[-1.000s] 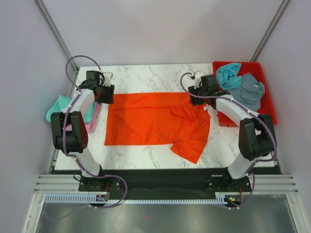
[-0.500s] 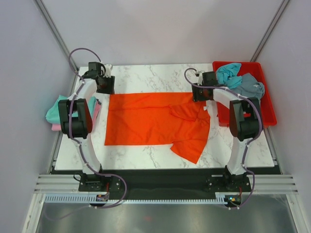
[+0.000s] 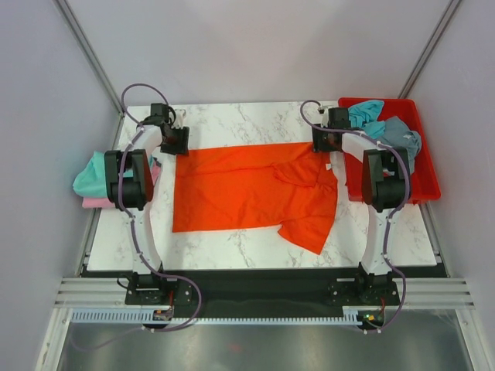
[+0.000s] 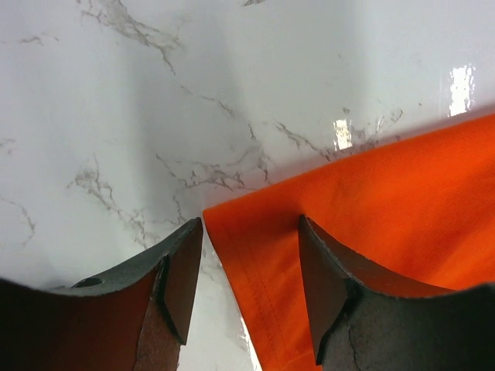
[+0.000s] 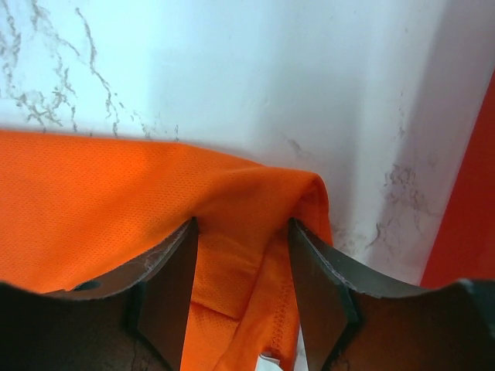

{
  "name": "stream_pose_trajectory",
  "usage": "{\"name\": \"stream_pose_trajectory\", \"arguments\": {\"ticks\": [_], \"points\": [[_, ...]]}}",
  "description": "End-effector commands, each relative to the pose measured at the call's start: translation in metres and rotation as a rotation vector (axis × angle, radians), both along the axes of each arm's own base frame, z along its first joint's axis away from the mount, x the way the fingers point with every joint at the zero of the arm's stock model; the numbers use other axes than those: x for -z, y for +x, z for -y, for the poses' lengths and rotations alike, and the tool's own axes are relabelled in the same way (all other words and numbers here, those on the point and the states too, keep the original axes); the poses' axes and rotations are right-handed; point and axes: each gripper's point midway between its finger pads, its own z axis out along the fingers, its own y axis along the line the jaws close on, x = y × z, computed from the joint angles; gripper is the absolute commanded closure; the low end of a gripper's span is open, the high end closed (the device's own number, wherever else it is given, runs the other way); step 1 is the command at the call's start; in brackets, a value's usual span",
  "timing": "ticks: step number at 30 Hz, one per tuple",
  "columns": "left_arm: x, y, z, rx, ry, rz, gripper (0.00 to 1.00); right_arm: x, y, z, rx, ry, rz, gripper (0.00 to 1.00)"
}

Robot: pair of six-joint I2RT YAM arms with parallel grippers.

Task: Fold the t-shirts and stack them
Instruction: Fold the tshirt

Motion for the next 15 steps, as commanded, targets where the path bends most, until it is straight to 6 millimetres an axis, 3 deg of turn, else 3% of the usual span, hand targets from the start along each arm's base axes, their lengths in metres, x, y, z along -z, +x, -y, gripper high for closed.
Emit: {"name": "stream_pose_trajectory", "arguments": {"ticks": [1,4,5,7,8,9,10,12,15], "points": [[0.004,0.013,0.008,-0.013,-0.025,0.009,0.39,0.010,0.008,0.002,0.014,0.005,-0.010,0.42],[0.005,0.017,0.008,-0.015,-0.017,0.013,0.39,0.014,0.008,0.003,0.021,0.006,-0.018,0.50],[0.010,0.017,0.007,-0.017,-0.015,0.004,0.41,0.014,0.008,0.002,0.021,0.008,-0.017,0.63],[0.009,0.023,0.005,-0.022,-0.008,0.016,0.56,0.018,0.009,0.002,0.024,0.009,-0.023,0.73],[0.013,0.023,0.005,-0.027,-0.005,0.011,0.65,0.015,0.013,0.002,0.029,0.011,-0.013,0.77],[0.011,0.028,0.002,-0.039,0.005,0.024,0.81,0.019,0.013,0.002,0.031,0.013,-0.019,0.82],[0.012,0.030,0.001,-0.042,0.009,0.029,0.87,0.019,0.015,0.002,0.032,0.014,-0.017,0.86],[0.012,0.037,-0.001,-0.047,0.023,0.044,0.96,0.020,0.021,0.002,0.037,0.010,-0.008,0.92],[0.009,0.051,-0.003,-0.050,0.037,0.076,0.98,0.021,0.033,0.003,0.046,0.002,0.010,0.93]]}}
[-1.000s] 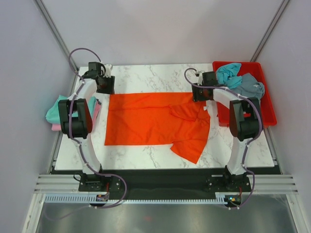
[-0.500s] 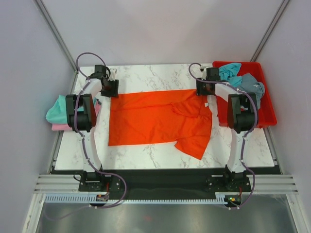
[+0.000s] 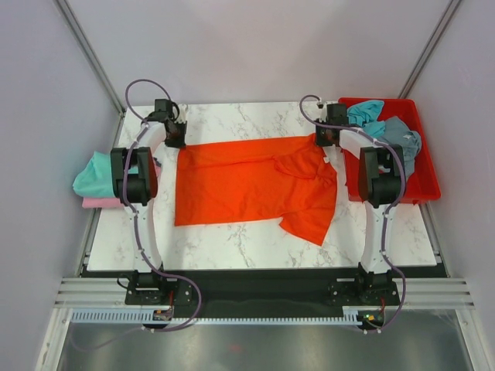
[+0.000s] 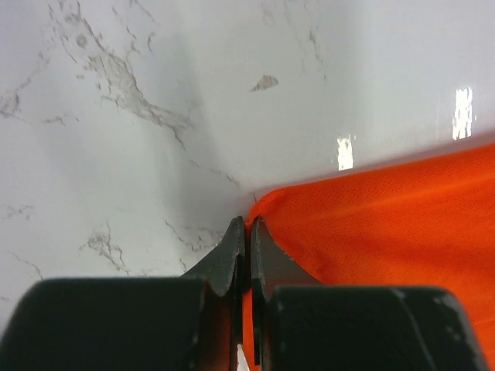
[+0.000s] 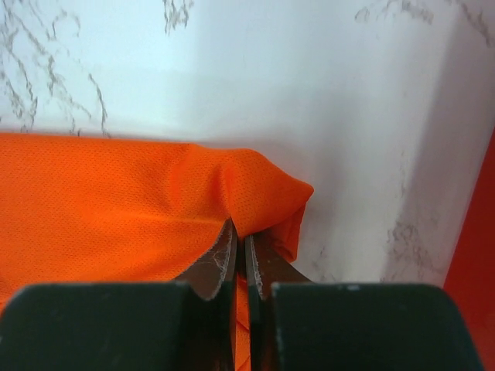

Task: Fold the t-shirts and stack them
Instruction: Fold the tshirt

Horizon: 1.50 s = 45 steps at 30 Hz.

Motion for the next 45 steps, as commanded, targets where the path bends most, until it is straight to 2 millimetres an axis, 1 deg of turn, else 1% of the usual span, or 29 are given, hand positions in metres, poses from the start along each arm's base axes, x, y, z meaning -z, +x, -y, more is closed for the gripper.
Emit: {"name": "stream_pose_trajectory", "arguments": {"ticks": [1,4,5,6,7,9,15,16,17,19,21,23,25,26,27,28,29,31,32,33,34,35,37,38,39,40,41,44,45], "points": [[-0.002,0.026,0.007,-0.005,0.040,0.066,0.98,0.017,0.012,0.006,0.031,-0.027,-0.010,0.94],[0.000,0.043,0.005,-0.010,0.055,0.076,0.98,0.015,0.027,0.006,0.034,-0.045,0.023,0.95],[-0.021,0.062,0.004,-0.017,0.058,0.130,0.98,0.015,0.035,0.006,0.034,-0.049,0.040,0.95],[-0.024,0.070,0.004,-0.021,0.060,0.143,0.98,0.015,0.039,0.006,0.033,-0.055,0.048,0.95],[-0.007,0.072,0.004,-0.018,0.059,0.111,0.98,0.015,0.043,0.006,0.039,-0.061,0.060,0.95],[-0.029,0.095,0.006,-0.017,0.056,0.187,0.98,0.013,0.054,0.006,0.040,-0.063,0.085,0.95],[-0.030,0.105,0.005,-0.035,0.078,0.211,0.98,0.002,0.079,0.003,0.040,-0.081,0.158,0.94],[-0.032,0.104,0.005,-0.039,0.081,0.209,0.94,-0.003,0.082,0.003,0.046,-0.081,0.173,0.93],[-0.036,0.102,0.003,-0.052,0.090,0.208,0.67,-0.006,0.083,0.003,0.049,-0.082,0.178,0.75],[-0.049,0.101,0.002,-0.063,0.098,0.221,0.48,-0.019,0.085,0.002,0.042,-0.079,0.198,0.50],[-0.087,0.099,0.006,-0.067,0.090,0.268,0.34,-0.052,0.087,0.000,0.012,-0.084,0.249,0.41],[-0.137,0.094,0.014,-0.068,0.056,0.338,0.32,-0.095,0.086,0.000,-0.001,-0.094,0.319,0.34],[-0.172,0.087,0.019,-0.077,0.040,0.386,0.29,-0.122,0.082,0.001,-0.005,-0.099,0.358,0.32],[-0.184,0.082,0.023,-0.073,0.029,0.397,0.28,-0.153,0.078,0.002,-0.007,-0.101,0.406,0.31],[-0.211,0.072,0.026,-0.072,0.029,0.437,0.27,-0.167,0.073,-0.001,-0.028,-0.089,0.426,0.30],[-0.212,0.070,0.025,-0.082,0.037,0.446,0.27,-0.169,0.065,-0.002,-0.040,-0.086,0.419,0.29],[-0.185,0.056,0.018,-0.102,0.080,0.365,0.23,-0.194,0.056,-0.004,-0.055,-0.081,0.455,0.28],[-0.189,0.030,0.030,-0.049,0.041,0.330,0.23,-0.188,0.037,-0.011,-0.125,-0.076,0.423,0.28],[-0.163,0.011,0.034,-0.050,0.016,0.258,0.23,-0.201,0.026,-0.011,-0.144,-0.079,0.438,0.27],[-0.161,0.003,0.038,-0.046,0.004,0.253,0.23,-0.196,0.016,-0.014,-0.173,-0.089,0.418,0.27],[-0.180,-0.003,0.041,-0.045,-0.011,0.309,0.23,-0.174,0.002,-0.016,-0.199,-0.085,0.364,0.27],[-0.154,-0.019,0.044,-0.036,-0.019,0.253,0.23,-0.178,-0.008,-0.015,-0.204,-0.086,0.363,0.27],[-0.156,-0.035,0.054,-0.020,-0.032,0.265,0.24,-0.148,-0.031,-0.016,-0.220,-0.077,0.284,0.27],[-0.136,-0.045,0.057,-0.013,-0.026,0.243,0.25,-0.151,-0.040,-0.016,-0.228,-0.074,0.286,0.27],[-0.135,-0.054,0.068,0.010,-0.028,0.254,0.25,-0.147,-0.049,-0.016,-0.237,-0.073,0.275,0.27],[-0.128,-0.072,0.070,0.019,-0.023,0.251,0.25,-0.129,-0.064,-0.017,-0.243,-0.069,0.232,0.27],[-0.134,-0.076,0.081,0.036,-0.015,0.295,0.25,-0.139,-0.074,-0.021,-0.255,-0.049,0.251,0.27],[-0.137,-0.110,0.091,0.066,-0.005,0.320,0.25,-0.134,-0.114,-0.038,-0.360,-0.077,0.251,0.26],[-0.135,-0.118,0.092,0.072,-0.006,0.317,0.25,-0.113,-0.138,-0.052,-0.428,-0.095,0.210,0.27]]}}
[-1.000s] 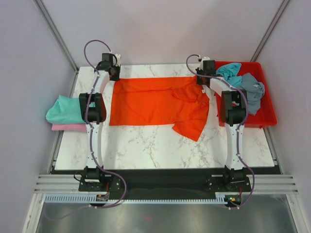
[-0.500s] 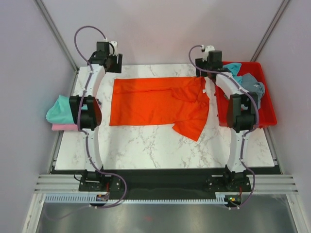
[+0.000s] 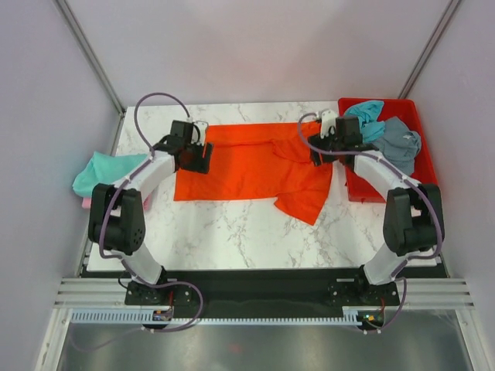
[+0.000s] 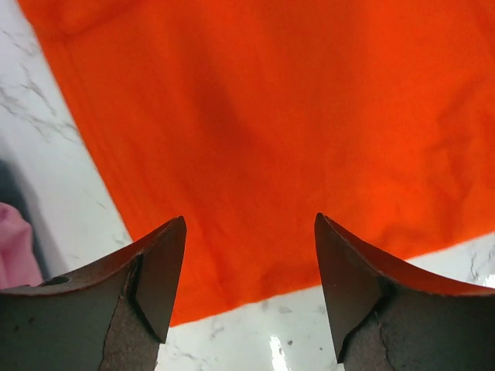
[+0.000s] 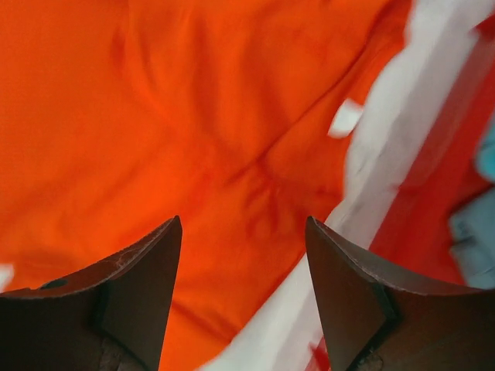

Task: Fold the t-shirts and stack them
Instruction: Fold the tshirt

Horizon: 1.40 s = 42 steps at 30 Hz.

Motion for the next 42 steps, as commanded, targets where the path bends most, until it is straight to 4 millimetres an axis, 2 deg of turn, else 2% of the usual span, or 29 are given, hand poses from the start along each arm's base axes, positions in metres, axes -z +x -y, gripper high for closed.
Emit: {"name": "stream_pose_trajectory", "arguments": {"ticks": [1,2,3,4,5,6,7,8,9,10,11,13,14,24,30,37,40,41,42], "points": [[-0.046,-0.008,0.005,-0.035,-0.027,0.181,0.25,-0.012,-0.054,-0.034,-0.240,-0.090,0.059,0.27],[-0.050,-0.018,0.002,-0.065,-0.043,0.180,0.27,-0.007,-0.066,-0.038,-0.288,-0.128,0.059,0.28],[-0.047,-0.029,-0.002,-0.077,-0.033,0.157,0.28,0.013,-0.090,-0.046,-0.358,-0.169,0.024,0.29],[-0.038,-0.041,-0.007,-0.087,-0.025,0.124,0.28,0.004,-0.101,-0.049,-0.394,-0.190,0.063,0.30],[-0.047,-0.049,-0.008,-0.079,-0.034,0.142,0.28,0.005,-0.112,-0.054,-0.454,-0.219,0.080,0.30],[-0.038,-0.063,-0.010,-0.064,-0.021,0.110,0.29,0.018,-0.130,-0.053,-0.494,-0.232,0.047,0.32],[-0.036,-0.069,-0.010,-0.052,-0.025,0.102,0.30,0.010,-0.140,-0.054,-0.526,-0.236,0.074,0.33],[-0.035,-0.075,-0.011,-0.041,-0.022,0.098,0.31,0.012,-0.150,-0.058,-0.587,-0.268,0.088,0.33],[-0.030,-0.086,-0.014,-0.040,-0.014,0.083,0.31,0.025,-0.167,-0.055,-0.627,-0.286,0.059,0.35],[-0.029,-0.089,-0.015,-0.042,-0.012,0.082,0.32,0.022,-0.175,-0.054,-0.660,-0.306,0.081,0.35],[-0.027,-0.091,-0.018,-0.022,0.010,0.085,0.32,0.035,-0.189,-0.052,-0.717,-0.344,0.065,0.36],[-0.024,-0.094,-0.021,-0.026,0.026,0.087,0.32,0.039,-0.197,-0.048,-0.749,-0.377,0.078,0.37],[-0.024,-0.094,-0.024,-0.030,0.028,0.091,0.32,0.049,-0.205,-0.044,-0.768,-0.392,0.054,0.37],[-0.011,-0.090,-0.041,-0.068,0.053,0.076,0.33,0.081,-0.223,-0.038,-0.903,-0.463,-0.006,0.45],[-0.017,-0.080,-0.051,-0.102,0.050,0.086,0.33,0.090,-0.220,-0.044,-0.961,-0.470,-0.024,0.48],[-0.009,-0.075,-0.057,-0.127,0.044,0.058,0.33,0.101,-0.216,-0.049,-0.987,-0.477,-0.047,0.50],[-0.007,-0.076,-0.059,-0.133,0.044,0.046,0.33,0.104,-0.213,-0.051,-0.991,-0.477,-0.054,0.60],[-0.007,-0.076,-0.059,-0.133,0.045,0.040,0.33,0.103,-0.211,-0.053,-0.986,-0.478,-0.049,0.69],[-0.005,-0.078,-0.059,-0.132,0.041,0.028,0.33,0.105,-0.211,-0.053,-0.977,-0.470,-0.063,0.72]]}}
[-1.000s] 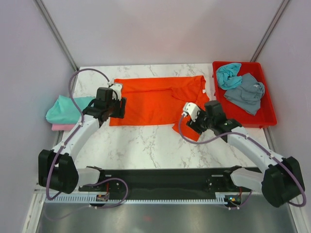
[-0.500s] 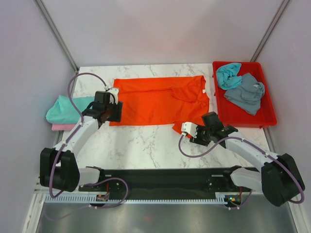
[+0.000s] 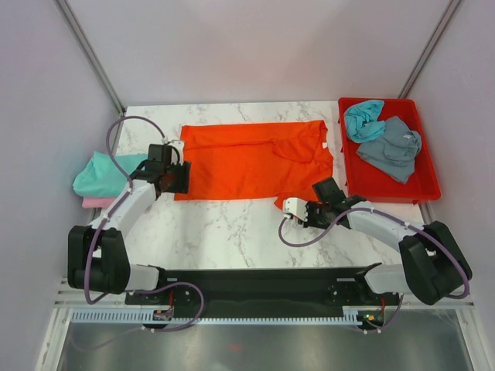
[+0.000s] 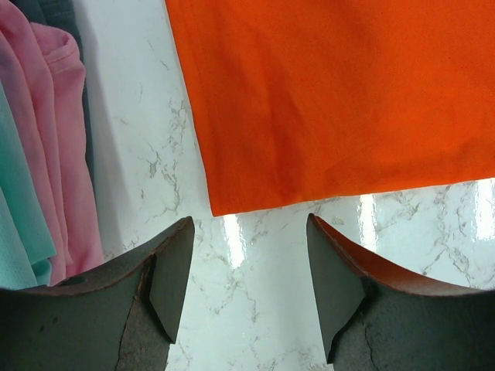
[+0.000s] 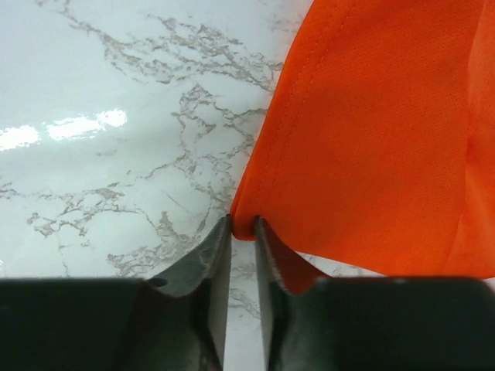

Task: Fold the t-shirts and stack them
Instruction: Fold the tshirt

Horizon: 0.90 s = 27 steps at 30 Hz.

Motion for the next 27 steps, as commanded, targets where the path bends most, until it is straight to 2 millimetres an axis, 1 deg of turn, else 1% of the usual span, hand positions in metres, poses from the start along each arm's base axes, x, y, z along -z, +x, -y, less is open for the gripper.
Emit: {"name": "stream_pose_trajectory", "arguments": {"ticks": [1,2,3,4,5,6,7,8,11,14,16,17,19,21,24,26,27], "points": [[-0.013,0.009,-0.003,-0.005,0.002,0.020,0.33,-0.011,0.016,-0.016,-0.017,0.046,0.039,0.76],[-0.011,0.007,-0.003,-0.022,-0.010,0.004,0.32,-0.010,0.017,-0.016,-0.007,0.046,0.038,0.87],[-0.009,0.003,-0.004,-0.033,-0.022,-0.019,0.32,-0.012,0.018,-0.017,0.003,0.052,0.042,0.91],[-0.003,-0.007,-0.005,-0.061,-0.041,-0.066,0.31,-0.014,0.021,-0.017,0.011,0.056,0.054,0.97],[-0.001,-0.011,-0.001,-0.081,-0.093,-0.094,0.30,-0.016,0.022,-0.017,0.016,0.060,0.063,1.00],[0.002,-0.017,-0.005,-0.108,-0.119,-0.123,0.30,-0.018,0.022,-0.017,0.020,0.061,0.068,1.00],[0.009,-0.026,-0.005,-0.120,-0.136,-0.177,0.30,-0.018,0.023,-0.015,0.028,0.057,0.073,1.00],[0.011,-0.030,-0.004,-0.135,-0.154,-0.208,0.30,-0.021,0.023,-0.014,0.031,0.060,0.083,1.00],[0.017,-0.034,-0.010,-0.174,-0.167,-0.265,0.32,-0.021,0.022,-0.012,0.045,0.061,0.090,1.00],[0.022,-0.029,-0.009,-0.181,-0.193,-0.300,0.39,-0.021,0.023,-0.012,0.066,0.068,0.092,1.00],[0.023,-0.024,-0.006,-0.179,-0.207,-0.306,0.42,-0.023,0.026,-0.014,0.079,0.079,0.099,1.00],[0.029,-0.023,-0.005,-0.177,-0.211,-0.328,0.44,-0.024,0.027,-0.015,0.081,0.082,0.102,1.00],[0.031,-0.018,-0.005,-0.176,-0.212,-0.335,0.45,-0.026,0.030,-0.015,0.089,0.084,0.110,1.00],[0.037,-0.016,-0.006,-0.179,-0.205,-0.354,0.48,-0.027,0.031,-0.016,0.089,0.084,0.115,1.00],[0.043,-0.010,-0.006,-0.185,-0.205,-0.366,0.48,-0.028,0.033,-0.014,0.093,0.080,0.122,1.00],[0.047,-0.010,-0.019,-0.225,-0.197,-0.374,0.48,-0.028,0.032,-0.014,0.093,0.077,0.123,1.00],[0.050,-0.009,-0.020,-0.229,-0.194,-0.376,0.48,-0.028,0.033,-0.014,0.094,0.078,0.123,1.00]]}}
